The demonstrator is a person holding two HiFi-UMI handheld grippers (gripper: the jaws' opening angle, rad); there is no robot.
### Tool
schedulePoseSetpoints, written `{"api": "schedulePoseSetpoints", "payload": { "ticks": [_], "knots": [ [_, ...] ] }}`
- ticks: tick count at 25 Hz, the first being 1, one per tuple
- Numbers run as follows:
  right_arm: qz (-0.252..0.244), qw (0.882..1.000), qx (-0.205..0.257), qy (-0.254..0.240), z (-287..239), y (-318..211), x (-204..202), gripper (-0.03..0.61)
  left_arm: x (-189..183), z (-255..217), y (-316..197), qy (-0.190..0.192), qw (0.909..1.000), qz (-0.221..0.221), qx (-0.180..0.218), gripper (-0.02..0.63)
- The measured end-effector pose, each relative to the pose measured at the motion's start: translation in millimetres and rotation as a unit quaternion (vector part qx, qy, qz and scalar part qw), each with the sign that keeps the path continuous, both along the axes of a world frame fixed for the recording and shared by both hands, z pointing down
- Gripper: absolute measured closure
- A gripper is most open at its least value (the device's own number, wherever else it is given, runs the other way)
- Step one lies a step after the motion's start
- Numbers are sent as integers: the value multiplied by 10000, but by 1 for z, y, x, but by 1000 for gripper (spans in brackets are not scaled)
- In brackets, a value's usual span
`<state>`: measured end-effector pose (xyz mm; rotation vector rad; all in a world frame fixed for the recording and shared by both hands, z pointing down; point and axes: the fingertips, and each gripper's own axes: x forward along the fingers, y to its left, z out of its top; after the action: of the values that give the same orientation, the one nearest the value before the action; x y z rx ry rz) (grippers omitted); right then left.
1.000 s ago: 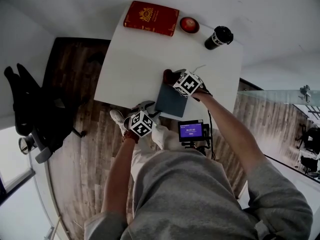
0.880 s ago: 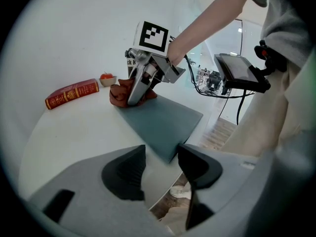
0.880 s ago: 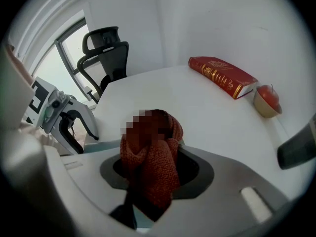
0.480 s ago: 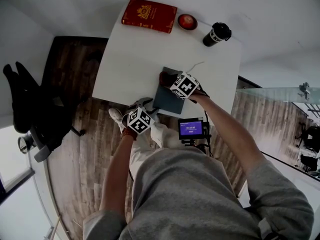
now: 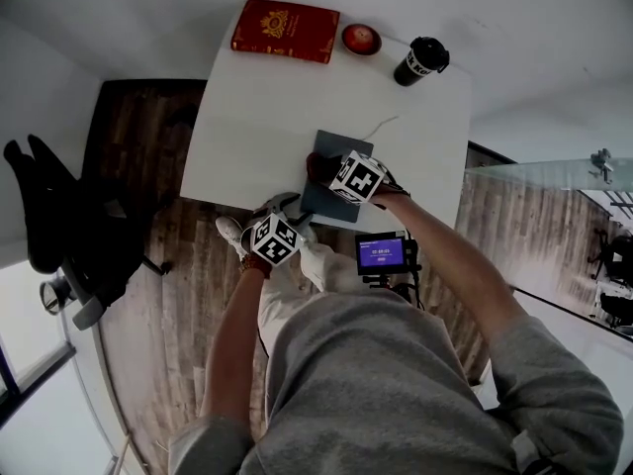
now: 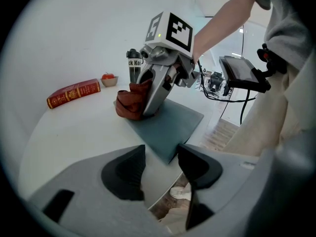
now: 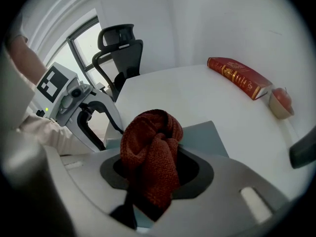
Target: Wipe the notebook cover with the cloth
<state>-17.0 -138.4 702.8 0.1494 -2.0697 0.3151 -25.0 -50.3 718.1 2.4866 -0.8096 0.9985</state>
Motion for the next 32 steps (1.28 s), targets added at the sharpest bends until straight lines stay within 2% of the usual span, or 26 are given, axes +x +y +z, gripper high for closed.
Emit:
{"api": "schedulePoseSetpoints", "payload": {
  "ticks": [17, 32],
  "knots": [
    [-577, 9977, -334, -119, -1, 58, -5, 403, 1, 0, 0, 9, 10000, -4, -46, 407],
    [-903, 9907, -977, -297, -4, 100, -9, 403, 0, 0, 1, 25, 10000, 5, -59, 407]
  ]
}}
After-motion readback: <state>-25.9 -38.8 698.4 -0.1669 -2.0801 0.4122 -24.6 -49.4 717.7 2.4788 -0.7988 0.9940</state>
